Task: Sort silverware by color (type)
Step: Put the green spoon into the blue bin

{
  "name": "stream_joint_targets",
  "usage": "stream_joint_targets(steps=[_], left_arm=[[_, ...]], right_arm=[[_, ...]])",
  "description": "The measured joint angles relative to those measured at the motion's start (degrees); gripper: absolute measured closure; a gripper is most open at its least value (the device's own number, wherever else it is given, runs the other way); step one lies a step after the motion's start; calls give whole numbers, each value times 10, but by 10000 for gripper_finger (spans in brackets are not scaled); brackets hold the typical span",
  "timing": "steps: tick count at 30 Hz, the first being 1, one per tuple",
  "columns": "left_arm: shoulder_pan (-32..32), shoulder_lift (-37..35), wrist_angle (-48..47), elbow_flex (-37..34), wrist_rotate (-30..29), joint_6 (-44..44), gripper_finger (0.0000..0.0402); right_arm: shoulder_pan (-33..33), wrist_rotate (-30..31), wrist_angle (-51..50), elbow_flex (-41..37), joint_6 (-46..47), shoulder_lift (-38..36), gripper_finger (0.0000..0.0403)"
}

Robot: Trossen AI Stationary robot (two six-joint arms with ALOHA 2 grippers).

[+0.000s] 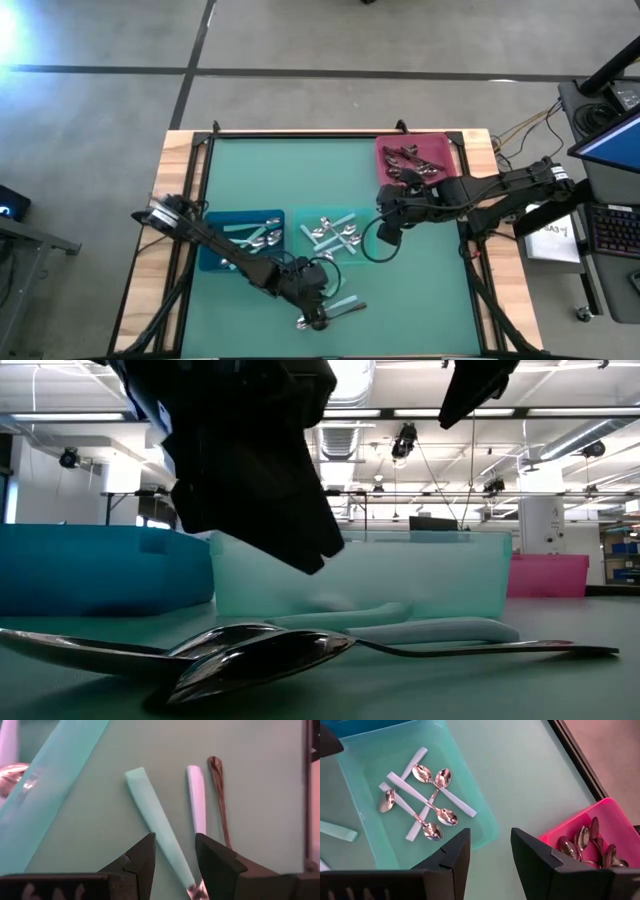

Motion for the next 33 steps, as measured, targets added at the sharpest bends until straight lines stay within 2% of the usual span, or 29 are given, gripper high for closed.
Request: stream_joint_targets(steps=[6,15,24,33], left_arm=[[0,25,-46,35,-17,0,279],[-12,26,-94,36,-32,-41,279],[-24,26,-111,68,-15,-35,275],[-34,26,-164,96,17,-29,248]], right_arm=[[0,0,1,0,0,0,271],[0,0,12,0,0,0,271],[0,0,14,0,0,0,271],[0,0,15,0,0,0,271]])
